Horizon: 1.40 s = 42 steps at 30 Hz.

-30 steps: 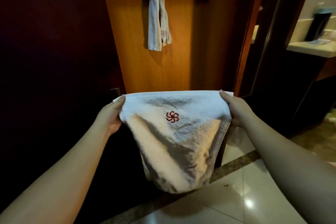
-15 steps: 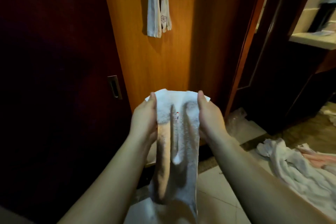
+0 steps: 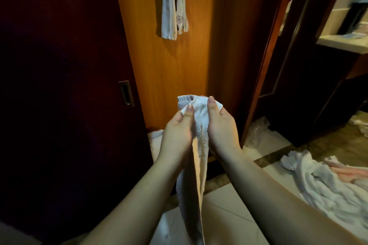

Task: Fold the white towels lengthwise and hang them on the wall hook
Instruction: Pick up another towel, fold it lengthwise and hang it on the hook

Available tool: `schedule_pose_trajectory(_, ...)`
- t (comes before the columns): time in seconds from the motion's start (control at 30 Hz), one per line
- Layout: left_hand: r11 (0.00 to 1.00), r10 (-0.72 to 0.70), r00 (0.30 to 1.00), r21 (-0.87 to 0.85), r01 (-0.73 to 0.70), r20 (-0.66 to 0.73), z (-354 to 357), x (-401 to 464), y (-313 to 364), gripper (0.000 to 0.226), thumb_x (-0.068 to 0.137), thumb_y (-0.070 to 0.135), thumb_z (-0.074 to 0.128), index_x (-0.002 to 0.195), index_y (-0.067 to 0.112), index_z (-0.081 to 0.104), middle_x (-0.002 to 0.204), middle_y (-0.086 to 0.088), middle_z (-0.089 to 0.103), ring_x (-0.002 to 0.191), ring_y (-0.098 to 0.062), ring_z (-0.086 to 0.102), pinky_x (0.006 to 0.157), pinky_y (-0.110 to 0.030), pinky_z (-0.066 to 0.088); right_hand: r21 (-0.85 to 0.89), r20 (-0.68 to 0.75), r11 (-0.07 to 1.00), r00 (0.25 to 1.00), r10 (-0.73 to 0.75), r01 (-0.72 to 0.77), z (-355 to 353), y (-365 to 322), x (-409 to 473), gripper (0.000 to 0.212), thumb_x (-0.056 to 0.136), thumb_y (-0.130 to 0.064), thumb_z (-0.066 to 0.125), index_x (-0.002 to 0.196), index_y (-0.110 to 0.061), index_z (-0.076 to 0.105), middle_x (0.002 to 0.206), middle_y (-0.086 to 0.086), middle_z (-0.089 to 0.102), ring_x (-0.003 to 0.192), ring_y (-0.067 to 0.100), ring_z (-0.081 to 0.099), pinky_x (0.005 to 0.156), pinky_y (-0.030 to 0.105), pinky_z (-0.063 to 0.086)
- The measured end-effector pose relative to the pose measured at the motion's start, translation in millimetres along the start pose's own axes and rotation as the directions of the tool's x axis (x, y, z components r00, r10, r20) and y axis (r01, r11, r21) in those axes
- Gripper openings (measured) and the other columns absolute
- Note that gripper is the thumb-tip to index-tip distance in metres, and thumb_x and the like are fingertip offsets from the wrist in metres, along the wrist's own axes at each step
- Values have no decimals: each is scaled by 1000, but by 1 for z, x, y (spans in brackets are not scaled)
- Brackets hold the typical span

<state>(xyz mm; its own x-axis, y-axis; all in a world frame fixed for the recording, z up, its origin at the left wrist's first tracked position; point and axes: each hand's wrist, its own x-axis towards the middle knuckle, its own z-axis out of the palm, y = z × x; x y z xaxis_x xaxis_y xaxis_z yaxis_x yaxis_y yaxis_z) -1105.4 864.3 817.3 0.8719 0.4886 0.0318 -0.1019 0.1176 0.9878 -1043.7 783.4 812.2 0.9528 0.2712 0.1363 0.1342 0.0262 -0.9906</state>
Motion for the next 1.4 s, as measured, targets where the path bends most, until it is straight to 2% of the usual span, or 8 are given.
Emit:
schedule_pose_trajectory(0.27,979,-87,971,-160,124,224,-15,1,5,84,82,70,28,136,14,60,129,-9,67,116,-15,66,91,-27,53,-78,364,989,927,-87,123,-12,6,-4,63,96,-62,40,152,-34,37,149,-15,46,130,-7,45,109,14,32)
schedule_pose_trajectory(0.37,970,-110,955,-178,164,276,-22,4,4,87,87,72,22,141,12,55,136,-13,62,126,-20,59,105,-34,47,-202,343,954,928,-143,221,-15,2,-8,58,100,-40,53,154,-32,34,139,-24,43,120,-15,45,91,-6,32)
schedule_pose_trajectory(0.5,968,-99,934,-184,170,343,-26,3,6,84,97,67,10,138,12,57,132,-6,66,120,-11,63,90,-23,54,-162,284,954,938,-199,251,-17,4,-5,42,105,-32,44,146,-29,47,133,-19,58,119,-9,54,90,2,42)
schedule_pose_trajectory(0.63,981,147,989,131,-146,2,-40,17,10,48,102,51,40,107,17,74,113,-2,73,113,-20,65,98,-39,49,-149,290,958,937,-193,243,-28,-1,9,28,105,-32,44,125,-35,63,106,-14,72,98,0,67,83,19,52)
schedule_pose_trajectory(0.73,726,399,916,621,-294,-34,-62,34,12,22,96,34,63,117,29,62,121,10,56,119,-10,50,101,-32,42,-182,319,941,922,-218,285,-33,-7,19,23,105,-32,45,110,-41,66,103,-21,71,99,-2,65,85,20,50)
schedule_pose_trajectory(1.0,90,98,889,886,-455,446,-101,48,40,37,92,52,60,91,17,71,96,6,60,105,-7,37,93,-31,20,-127,306,931,906,-292,342,-48,-11,35,22,98,-45,49,98,-40,70,109,-10,73,103,8,66,90,30,50)
schedule_pose_trajectory(1.17,75,274,839,860,-506,470,-108,36,67,27,92,44,59,104,23,71,84,25,46,96,-7,37,96,-39,25,-213,258,911,919,-297,354,-65,-5,42,30,91,-69,45,96,-48,67,95,-22,68,90,0,62,84,32,48)
schedule_pose_trajectory(1.4,55,150,949,956,-289,278,-81,29,86,66,94,34,65,152,26,35,122,-4,65,116,-25,60,97,-36,46,-209,305,895,896,-322,394,-67,-13,36,27,89,-66,42,98,-53,65,97,-23,67,93,0,61,88,34,48)
